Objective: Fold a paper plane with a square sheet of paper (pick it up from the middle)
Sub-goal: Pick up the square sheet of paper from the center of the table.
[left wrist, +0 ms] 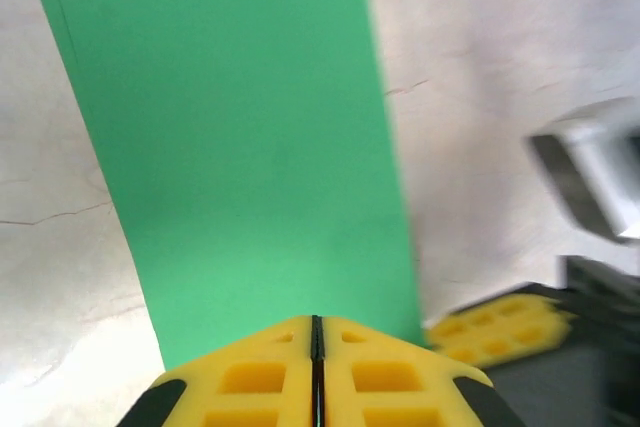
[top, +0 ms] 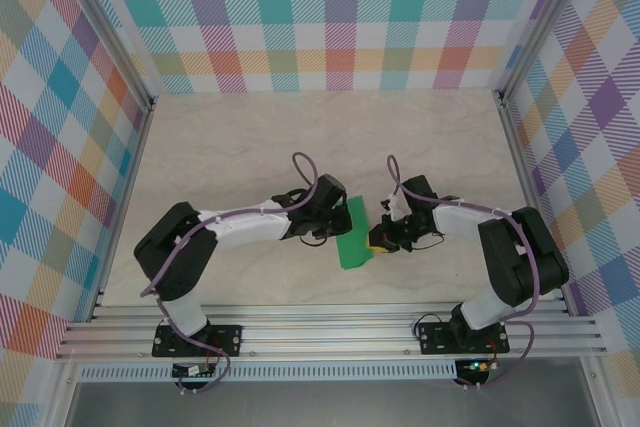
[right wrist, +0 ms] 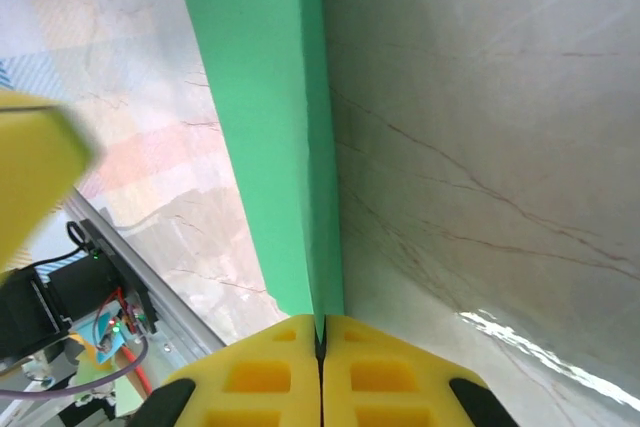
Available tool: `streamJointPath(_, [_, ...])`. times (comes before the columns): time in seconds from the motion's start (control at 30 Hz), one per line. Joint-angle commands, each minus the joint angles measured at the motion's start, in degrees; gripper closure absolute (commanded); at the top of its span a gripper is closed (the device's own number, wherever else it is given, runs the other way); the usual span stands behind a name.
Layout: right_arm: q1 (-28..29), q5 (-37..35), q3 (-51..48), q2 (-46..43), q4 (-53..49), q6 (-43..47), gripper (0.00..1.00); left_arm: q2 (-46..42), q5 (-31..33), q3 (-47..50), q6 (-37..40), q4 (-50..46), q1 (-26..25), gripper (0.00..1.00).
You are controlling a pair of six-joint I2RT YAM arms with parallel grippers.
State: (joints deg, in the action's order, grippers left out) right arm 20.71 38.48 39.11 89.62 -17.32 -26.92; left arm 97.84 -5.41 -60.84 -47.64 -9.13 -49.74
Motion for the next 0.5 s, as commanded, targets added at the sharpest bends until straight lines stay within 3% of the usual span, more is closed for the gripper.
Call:
streamJointPath(0.0, [-0.3,4.9,1.0,-1.8,3.5,-3.1,0.94,-6.7,4.7,1.1,1.8,-5.0,0.5,0.90])
streamJointPath(0.23, [-0.1,7.4,3.3,-6.2,9.5,-10.9,0.94,-17.9,11.4,6.7,-0.2,-9.2,2.8,0.88])
streamJointPath(0.47, [3.5,4.8,4.2,-3.2,18.6,-19.1,0.92,-23.4,11.5,8.9,-0.5,-9.4,4.3,0.86])
